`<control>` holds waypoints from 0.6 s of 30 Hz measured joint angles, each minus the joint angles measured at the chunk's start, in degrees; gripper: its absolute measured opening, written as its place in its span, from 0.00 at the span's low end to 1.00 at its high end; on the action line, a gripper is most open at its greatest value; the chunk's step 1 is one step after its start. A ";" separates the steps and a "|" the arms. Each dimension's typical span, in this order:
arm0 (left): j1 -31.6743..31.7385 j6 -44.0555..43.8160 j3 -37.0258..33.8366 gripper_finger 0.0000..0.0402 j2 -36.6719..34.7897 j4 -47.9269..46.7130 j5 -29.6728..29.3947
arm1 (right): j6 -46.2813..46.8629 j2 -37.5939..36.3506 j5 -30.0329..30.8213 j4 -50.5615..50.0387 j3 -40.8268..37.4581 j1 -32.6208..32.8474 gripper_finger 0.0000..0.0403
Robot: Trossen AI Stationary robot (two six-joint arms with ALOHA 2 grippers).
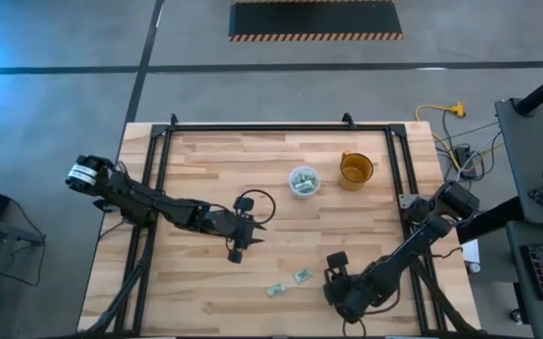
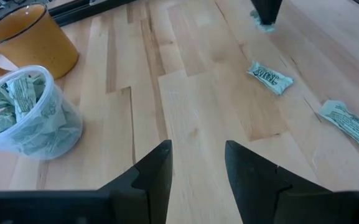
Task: Pick and place Stevia / Truvia into bins
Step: Put the bottom right green stevia packet into the transparent bin
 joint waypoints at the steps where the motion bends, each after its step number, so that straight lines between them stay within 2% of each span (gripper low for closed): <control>1: 0.00 0.00 -0.02 0.33 0.00 -0.02 0.00 | -0.97 0.00 1.20 -0.79 0.66 0.39 0.02; 3: 0.00 0.02 -0.03 0.33 0.00 -0.02 0.00 | -2.70 0.00 4.59 -2.31 2.28 1.07 0.02; 10: 0.01 0.02 -0.03 0.33 0.00 0.00 0.00 | -13.15 -0.09 22.34 -5.11 6.65 2.37 0.02; 14: 0.02 0.02 -0.03 0.33 0.00 0.00 0.00 | -18.68 -0.36 23.65 -7.24 7.71 0.11 0.02; 18: 0.01 0.02 -0.03 0.33 0.00 0.00 0.02 | -22.29 -2.19 23.90 -8.53 7.71 -5.06 0.02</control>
